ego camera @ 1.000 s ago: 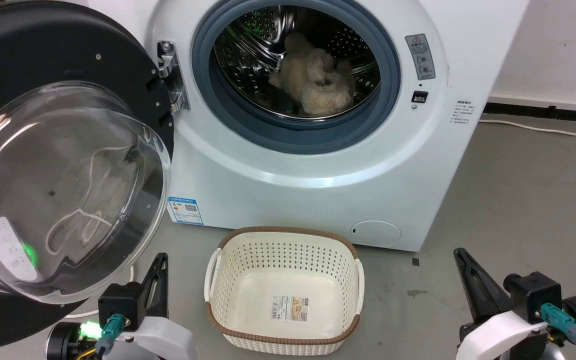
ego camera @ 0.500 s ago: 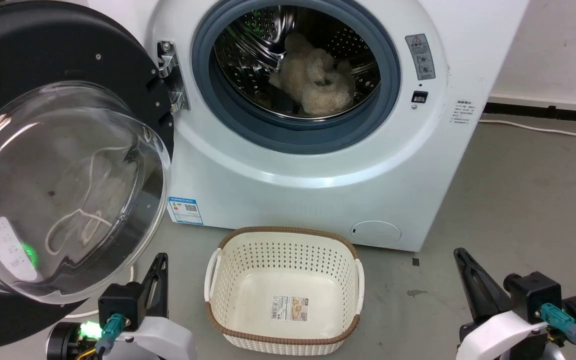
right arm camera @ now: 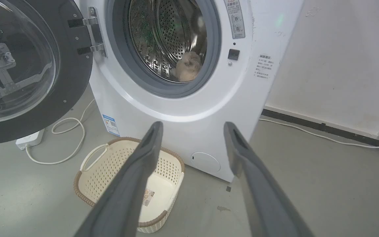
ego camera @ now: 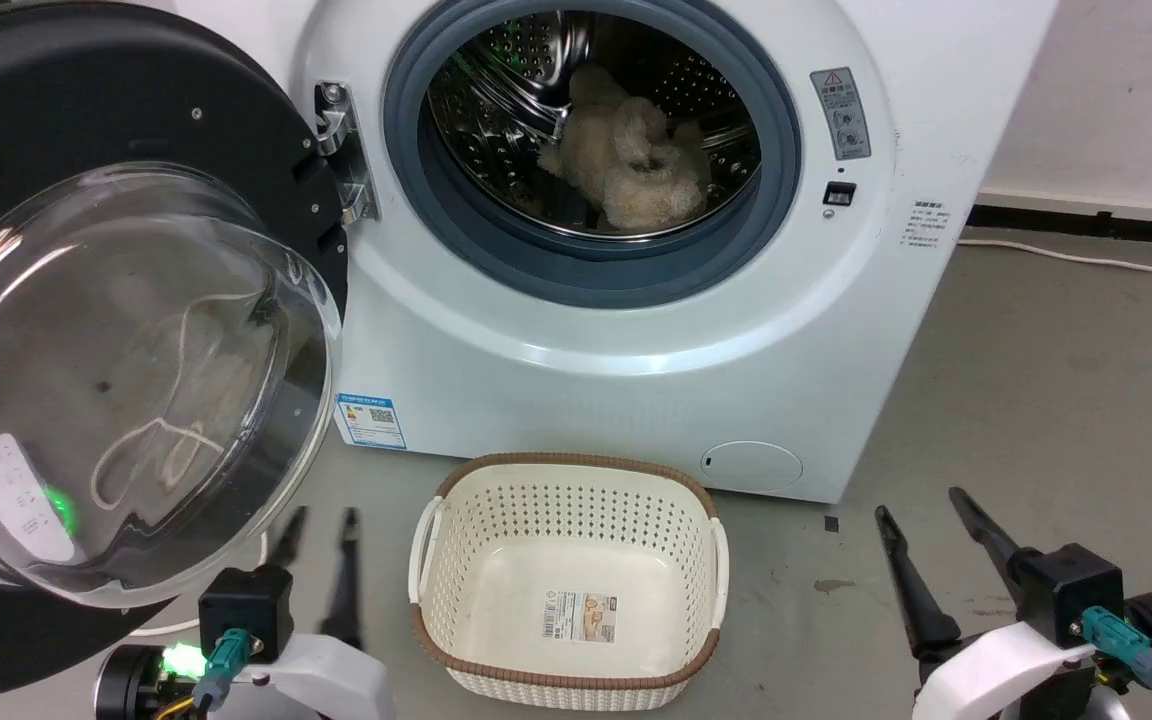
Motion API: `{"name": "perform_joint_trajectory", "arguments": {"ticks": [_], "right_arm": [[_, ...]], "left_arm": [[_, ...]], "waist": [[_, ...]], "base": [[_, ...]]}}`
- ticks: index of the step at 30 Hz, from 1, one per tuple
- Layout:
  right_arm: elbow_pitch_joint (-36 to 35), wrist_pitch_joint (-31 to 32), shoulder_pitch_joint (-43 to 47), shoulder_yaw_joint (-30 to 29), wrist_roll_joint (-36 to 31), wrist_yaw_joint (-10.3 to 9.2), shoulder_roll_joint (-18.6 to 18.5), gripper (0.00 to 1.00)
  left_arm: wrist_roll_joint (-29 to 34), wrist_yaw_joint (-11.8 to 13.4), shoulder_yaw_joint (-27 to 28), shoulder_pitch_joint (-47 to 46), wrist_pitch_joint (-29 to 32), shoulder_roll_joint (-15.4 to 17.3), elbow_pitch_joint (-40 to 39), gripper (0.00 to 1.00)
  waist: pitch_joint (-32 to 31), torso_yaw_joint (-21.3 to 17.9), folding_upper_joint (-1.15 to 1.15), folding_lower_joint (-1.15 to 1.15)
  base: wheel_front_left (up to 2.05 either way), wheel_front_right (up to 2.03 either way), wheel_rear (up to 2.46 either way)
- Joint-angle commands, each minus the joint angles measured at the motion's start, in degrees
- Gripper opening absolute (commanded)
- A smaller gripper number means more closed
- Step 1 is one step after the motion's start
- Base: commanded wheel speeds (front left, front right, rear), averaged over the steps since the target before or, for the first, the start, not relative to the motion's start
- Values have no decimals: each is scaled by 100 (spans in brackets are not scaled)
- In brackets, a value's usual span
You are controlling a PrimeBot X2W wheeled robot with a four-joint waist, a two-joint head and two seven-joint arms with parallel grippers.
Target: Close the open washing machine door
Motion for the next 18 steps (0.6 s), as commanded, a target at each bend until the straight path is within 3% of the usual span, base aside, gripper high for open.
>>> {"name": "perform_joint_trajectory", "arguments": {"ticks": [1,18], "right_arm": [[-3,-35,17,-11,35,0,-5,100],[-17,-240,110,-73,89,1,-3,100]], "left_arm": [[8,-3,-17,-9,-37,2,3,100],[24,5,-176,-20,-240,74,0,100]], "waist": [[1,1,0,0],[-41,225,0,0]], "base": [[0,0,0],[0,0,0]]}}
